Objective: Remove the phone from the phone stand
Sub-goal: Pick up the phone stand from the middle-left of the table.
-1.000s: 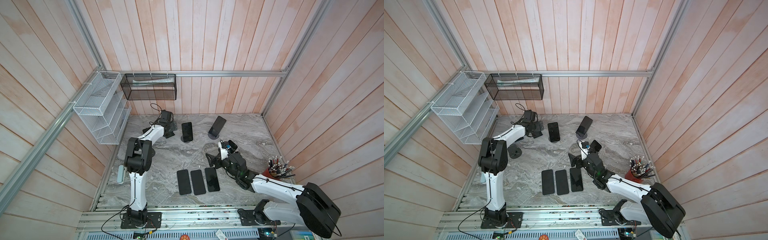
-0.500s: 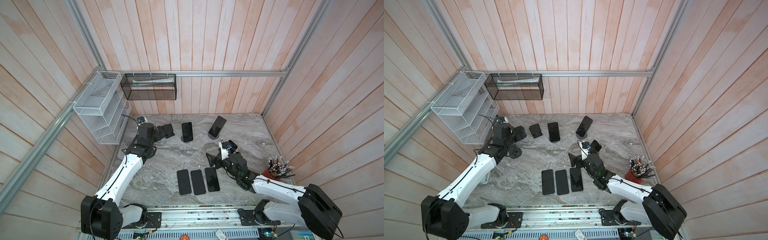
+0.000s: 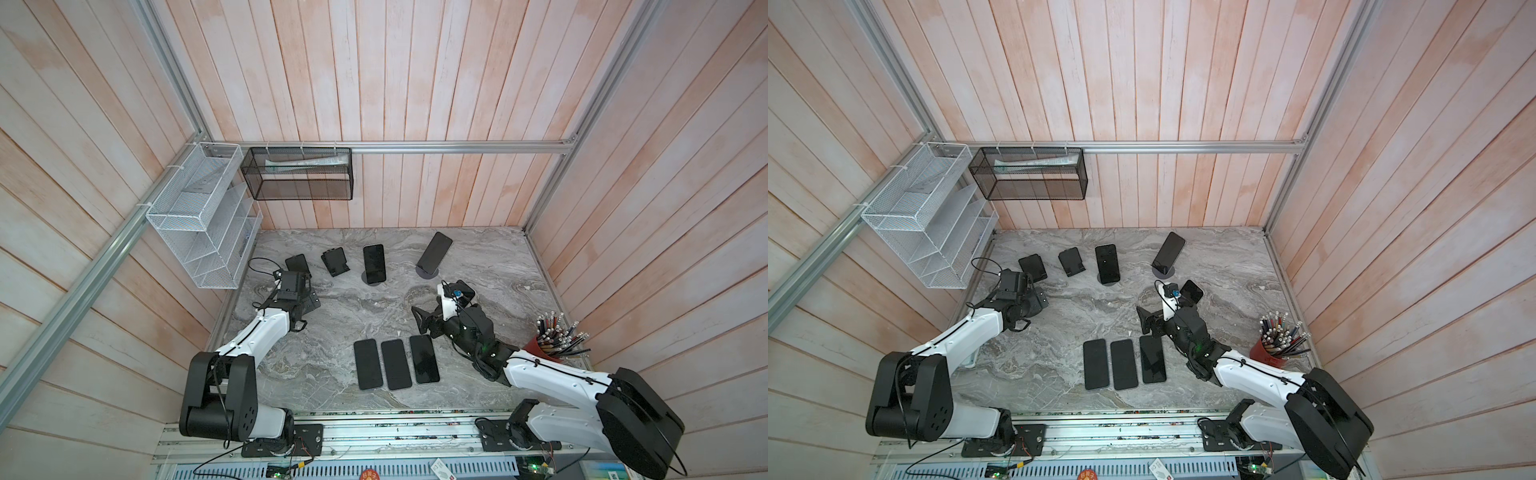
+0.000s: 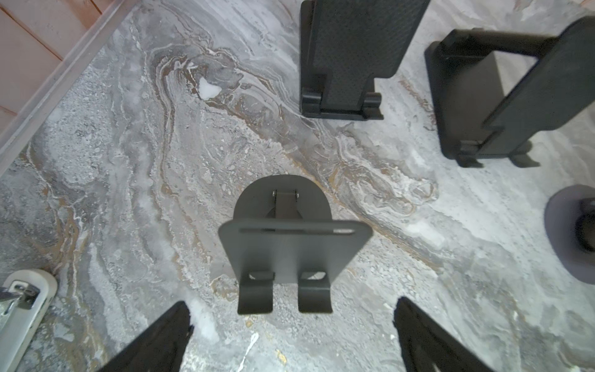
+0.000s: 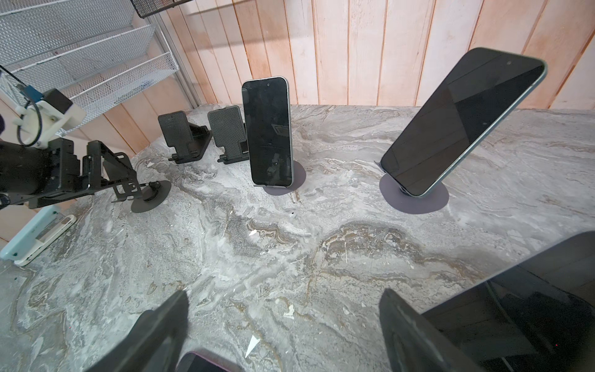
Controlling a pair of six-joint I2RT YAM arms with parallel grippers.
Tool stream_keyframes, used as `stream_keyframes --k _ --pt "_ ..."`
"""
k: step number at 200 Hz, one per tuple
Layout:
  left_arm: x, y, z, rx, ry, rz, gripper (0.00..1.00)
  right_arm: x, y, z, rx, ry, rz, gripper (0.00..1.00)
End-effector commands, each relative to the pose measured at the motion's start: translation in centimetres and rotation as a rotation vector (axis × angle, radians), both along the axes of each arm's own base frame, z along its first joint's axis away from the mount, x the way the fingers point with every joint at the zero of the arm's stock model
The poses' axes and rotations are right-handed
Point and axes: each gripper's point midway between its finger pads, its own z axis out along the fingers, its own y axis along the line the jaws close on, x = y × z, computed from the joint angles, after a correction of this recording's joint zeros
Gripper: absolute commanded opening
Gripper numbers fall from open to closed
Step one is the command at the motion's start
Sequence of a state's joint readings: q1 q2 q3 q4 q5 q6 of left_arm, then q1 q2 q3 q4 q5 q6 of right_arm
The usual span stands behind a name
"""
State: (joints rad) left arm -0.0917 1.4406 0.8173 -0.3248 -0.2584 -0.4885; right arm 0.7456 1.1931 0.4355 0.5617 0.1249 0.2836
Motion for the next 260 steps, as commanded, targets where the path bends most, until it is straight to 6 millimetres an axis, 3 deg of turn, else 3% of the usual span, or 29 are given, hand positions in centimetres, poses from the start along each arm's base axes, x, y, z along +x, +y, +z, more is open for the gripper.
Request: stream_keyframes --k 1,50,129,168,180,200,222,238,260 --pt "1.3 0.9 0.7 0.05 -0.03 0.019 0.99 -0.3 0.1 0.1 0.005 -0.013 0.005 0.93" --pt "1.8 0.8 -0.1 0.043 -0.064 0.018 0.84 -0.2 0.1 0.1 -0.002 -0.013 0.001 0.93" --pt "3.4 1.4 -1.0 0.04 -0.064 0.021 0.82 -0.1 0.2 0.0 -0.005 -0.01 0.003 0.91" --pt "3.6 0.9 -0.7 0.016 -0.079 0.006 0.58 -0.1 0.2 0.1 -0.003 -0.011 0.003 0.91" --pt "3.4 0.7 -0.5 0.009 -0.087 0.008 0.57 -0.1 0.2 0.0 -0.004 -0.007 0.001 0.91" --pt "3.2 -0.3 0.5 0.0 -0.112 -0.01 0.57 -0.1 0.4 -0.2 -0.004 -0.003 0.008 0.9" --pt "3.6 -2.9 2.1 -0.003 -0.154 -0.073 0.57 -0.2 0.5 -0.1 -0.003 -0.006 0.009 0.9" --pt "4.9 -4.5 3.0 -0.014 -0.165 -0.116 0.57 -0.2 0.4 -0.1 -0.006 -0.008 0.006 0.9" --pt "7.0 -5.0 2.1 -0.013 -0.124 -0.117 0.57 -0.2 0.3 0.1 -0.003 -0.013 0.004 0.9"
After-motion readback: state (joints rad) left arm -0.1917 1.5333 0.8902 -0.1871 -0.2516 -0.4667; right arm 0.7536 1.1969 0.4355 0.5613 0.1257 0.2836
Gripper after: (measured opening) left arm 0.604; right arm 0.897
